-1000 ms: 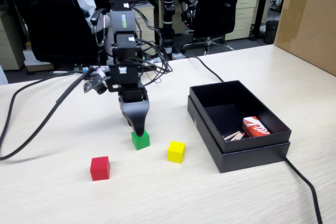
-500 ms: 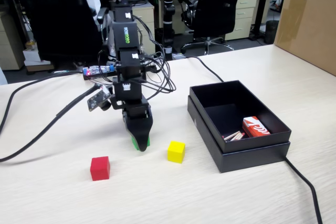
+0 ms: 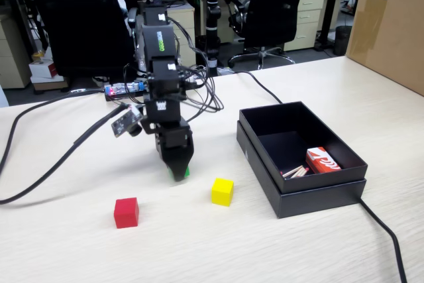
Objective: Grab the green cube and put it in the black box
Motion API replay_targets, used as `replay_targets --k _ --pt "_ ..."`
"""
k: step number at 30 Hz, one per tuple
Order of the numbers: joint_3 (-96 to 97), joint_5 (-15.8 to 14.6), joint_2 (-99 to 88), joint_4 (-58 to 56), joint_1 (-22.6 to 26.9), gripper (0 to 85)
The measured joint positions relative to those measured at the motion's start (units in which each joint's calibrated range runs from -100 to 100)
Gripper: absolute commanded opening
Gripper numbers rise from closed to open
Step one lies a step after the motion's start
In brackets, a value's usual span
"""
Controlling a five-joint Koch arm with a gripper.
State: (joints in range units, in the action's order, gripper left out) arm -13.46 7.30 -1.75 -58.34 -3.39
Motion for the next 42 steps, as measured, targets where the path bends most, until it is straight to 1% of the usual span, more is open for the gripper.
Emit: replay_targets --k 1,2,3,4,5,7,9,10,11,12,13,14,15,18,23,24,26,30,39,40,42 --pt "0.0 0.0 -0.3 0.0 0.0 0.7" --pt "0.5 -0.1 -7.8 -1.6 1.5 0.7" --pt "0.5 -0.1 -8.3 -1.9 1.6 0.7" --pt "1.0 -0.2 -16.6 -3.0 3.9 0.7" --pt "1.0 -0.2 -17.1 -3.1 4.0 0.7" --pt "1.2 -0.7 -26.0 -3.3 7.4 0.7" --pt "1.1 -1.1 -27.8 -3.3 8.5 0.8" --pt "1.2 -2.0 -29.1 -3.3 10.6 0.8" --pt "1.2 -2.1 -29.1 -3.3 10.7 0.8" --pt "0.4 -3.7 -29.1 -3.3 13.1 0.8" --pt "0.3 -3.8 -29.1 -3.3 13.1 0.8" --pt "-4.3 -4.9 -25.9 -3.5 15.3 0.8" --pt "-4.7 -5.1 -25.8 -3.5 15.5 0.8" --pt "-14.0 -7.8 -16.2 -3.6 18.7 0.8" --pt "-15.6 -9.4 -5.2 -3.6 19.1 0.9" --pt "-15.7 -10.3 -1.4 -3.6 19.3 0.9" --pt "-19.2 -11.0 4.9 -3.5 19.3 0.9" --pt "-18.3 -12.2 12.7 -3.5 19.0 0.9" --pt "-18.2 -12.7 18.3 -3.5 18.6 0.9" --pt "-18.2 -12.7 18.4 -3.5 18.6 1.7" --pt "-18.2 -12.7 18.5 -3.5 18.5 14.5"
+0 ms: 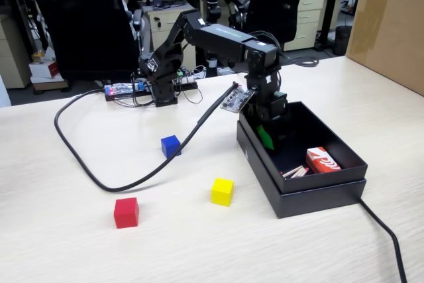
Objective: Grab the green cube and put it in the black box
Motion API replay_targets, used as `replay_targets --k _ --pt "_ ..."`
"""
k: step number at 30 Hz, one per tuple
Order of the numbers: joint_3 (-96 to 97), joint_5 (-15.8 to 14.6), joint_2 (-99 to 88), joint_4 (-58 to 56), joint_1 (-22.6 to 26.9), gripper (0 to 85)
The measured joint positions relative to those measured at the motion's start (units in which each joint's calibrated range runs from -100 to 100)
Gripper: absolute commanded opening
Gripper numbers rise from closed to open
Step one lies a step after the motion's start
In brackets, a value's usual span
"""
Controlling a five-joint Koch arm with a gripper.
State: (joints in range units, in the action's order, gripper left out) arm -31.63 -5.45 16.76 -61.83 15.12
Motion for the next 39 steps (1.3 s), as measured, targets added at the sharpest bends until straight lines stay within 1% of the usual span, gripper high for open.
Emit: replay_targets --k 2,5,9,11,16,20,23,28,33,39 --pt "0.9 0.0 0.0 0.0 0.0 21.4" --pt "2.9 0.1 0.4 0.0 0.0 22.7" --pt "3.5 0.4 0.3 0.0 0.0 44.3" --pt "4.3 0.7 0.1 0.0 0.0 47.7" --pt "4.3 0.9 -7.1 0.0 0.0 47.7" --pt "4.3 0.9 -19.3 0.0 -0.3 47.5" --pt "5.1 0.9 -29.6 0.0 -1.6 47.5" --pt "17.0 1.6 -50.0 0.0 -5.2 47.5" --pt "36.3 2.7 -70.8 2.9 -9.9 47.6" --pt "57.5 2.0 -95.0 3.9 -13.1 48.0"
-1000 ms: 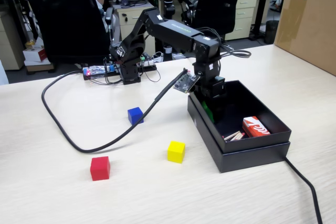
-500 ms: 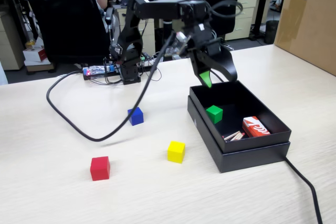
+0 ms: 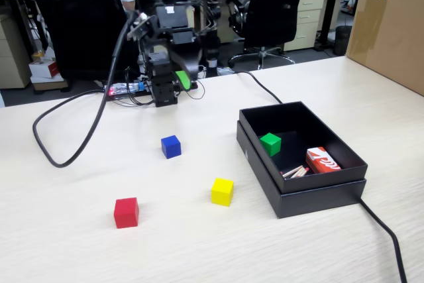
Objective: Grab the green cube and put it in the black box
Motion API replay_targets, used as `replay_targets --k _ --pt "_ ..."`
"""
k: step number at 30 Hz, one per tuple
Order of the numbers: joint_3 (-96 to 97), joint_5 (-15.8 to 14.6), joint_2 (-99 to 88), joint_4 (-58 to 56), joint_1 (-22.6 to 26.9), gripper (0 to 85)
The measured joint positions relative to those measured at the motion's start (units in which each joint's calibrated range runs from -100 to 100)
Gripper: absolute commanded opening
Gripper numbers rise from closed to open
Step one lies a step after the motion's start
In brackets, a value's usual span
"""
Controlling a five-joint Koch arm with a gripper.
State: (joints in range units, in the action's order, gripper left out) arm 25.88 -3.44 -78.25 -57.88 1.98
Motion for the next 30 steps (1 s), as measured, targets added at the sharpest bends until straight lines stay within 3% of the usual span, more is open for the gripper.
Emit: replay_targets --k 7,17,30 --pt "15.1 -1.0 -18.6 0.0 -0.5 49.6" --pt "26.5 -3.6 -20.5 1.5 -1.2 51.6" --pt "46.9 3.1 -20.5 20.9 -4.4 52.1"
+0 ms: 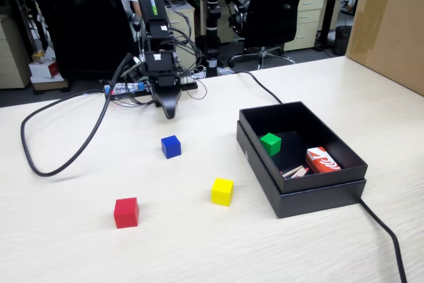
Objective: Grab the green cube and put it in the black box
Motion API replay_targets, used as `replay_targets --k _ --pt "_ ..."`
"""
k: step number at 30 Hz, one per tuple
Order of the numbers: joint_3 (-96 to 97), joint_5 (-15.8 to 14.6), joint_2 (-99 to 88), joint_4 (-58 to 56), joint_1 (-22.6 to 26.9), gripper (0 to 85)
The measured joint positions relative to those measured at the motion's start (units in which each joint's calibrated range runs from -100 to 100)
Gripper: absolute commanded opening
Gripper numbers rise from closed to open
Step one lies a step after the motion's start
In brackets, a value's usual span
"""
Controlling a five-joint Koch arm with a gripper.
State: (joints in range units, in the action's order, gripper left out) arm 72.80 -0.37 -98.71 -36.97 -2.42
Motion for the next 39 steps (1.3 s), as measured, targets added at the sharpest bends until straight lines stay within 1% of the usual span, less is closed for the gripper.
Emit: replay_targets --k 5,11,17,20,24,39 --pt "3.6 1.3 -0.3 1.5 -0.4 52.4" --pt "7.1 1.6 -1.2 5.2 -0.8 52.4" --pt "8.6 1.5 -1.3 5.8 -1.5 52.3" --pt "9.8 1.7 -1.3 8.3 -1.7 51.3" --pt "12.1 3.1 -1.2 14.3 -1.9 50.1" --pt "12.3 3.6 -1.2 14.6 -2.0 50.0"
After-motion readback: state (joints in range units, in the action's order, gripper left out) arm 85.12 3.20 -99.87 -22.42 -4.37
